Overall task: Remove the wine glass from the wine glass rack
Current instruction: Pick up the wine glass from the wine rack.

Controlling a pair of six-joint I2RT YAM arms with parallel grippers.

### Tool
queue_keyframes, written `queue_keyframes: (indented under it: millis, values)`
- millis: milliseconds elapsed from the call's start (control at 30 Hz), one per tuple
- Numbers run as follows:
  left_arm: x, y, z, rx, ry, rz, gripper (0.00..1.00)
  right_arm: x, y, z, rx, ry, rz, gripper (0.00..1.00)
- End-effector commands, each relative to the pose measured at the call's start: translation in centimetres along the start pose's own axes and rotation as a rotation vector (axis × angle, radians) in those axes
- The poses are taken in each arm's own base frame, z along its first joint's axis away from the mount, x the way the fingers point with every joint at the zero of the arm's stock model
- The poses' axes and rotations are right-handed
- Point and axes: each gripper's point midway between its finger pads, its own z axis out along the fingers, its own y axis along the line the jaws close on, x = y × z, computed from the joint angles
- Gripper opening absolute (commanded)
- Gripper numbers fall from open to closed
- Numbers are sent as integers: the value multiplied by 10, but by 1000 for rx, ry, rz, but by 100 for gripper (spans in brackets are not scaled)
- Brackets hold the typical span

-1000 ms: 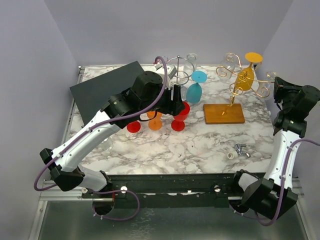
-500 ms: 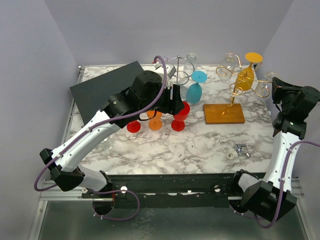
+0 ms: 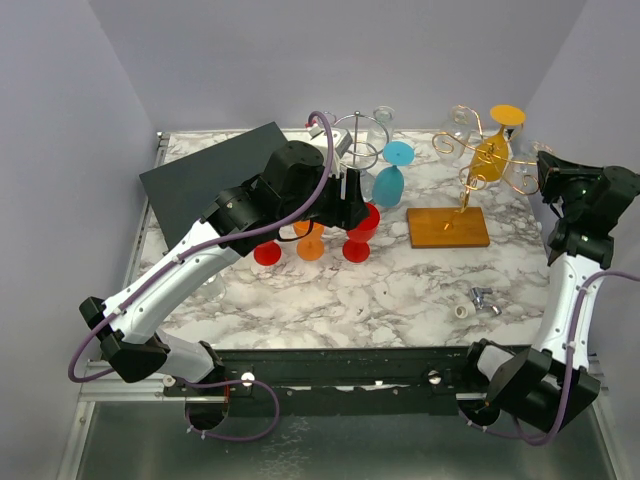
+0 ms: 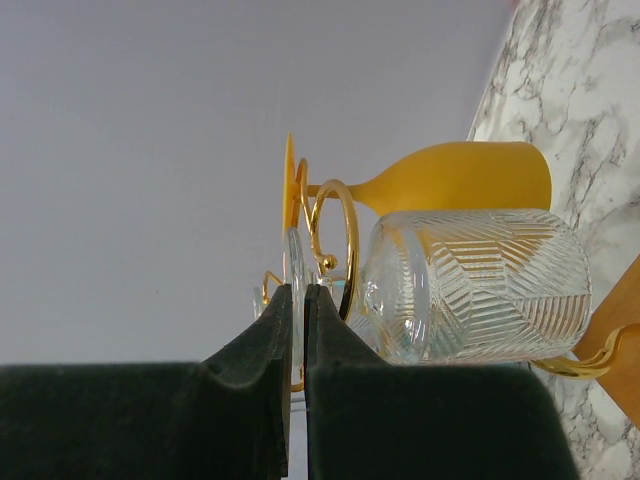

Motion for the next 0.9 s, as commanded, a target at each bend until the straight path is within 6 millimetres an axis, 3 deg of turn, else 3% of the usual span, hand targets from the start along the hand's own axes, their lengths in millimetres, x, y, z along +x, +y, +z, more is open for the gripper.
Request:
queue_keyframes:
  millis: [0,867]
  values:
    - [-13,-9,-5,38,-37,-8,64,-2,40,-1,-120,22,-25,1]
    - [-19,-11,-2,41,-43,-1,64,-21,69,37,-199,2,-56,1]
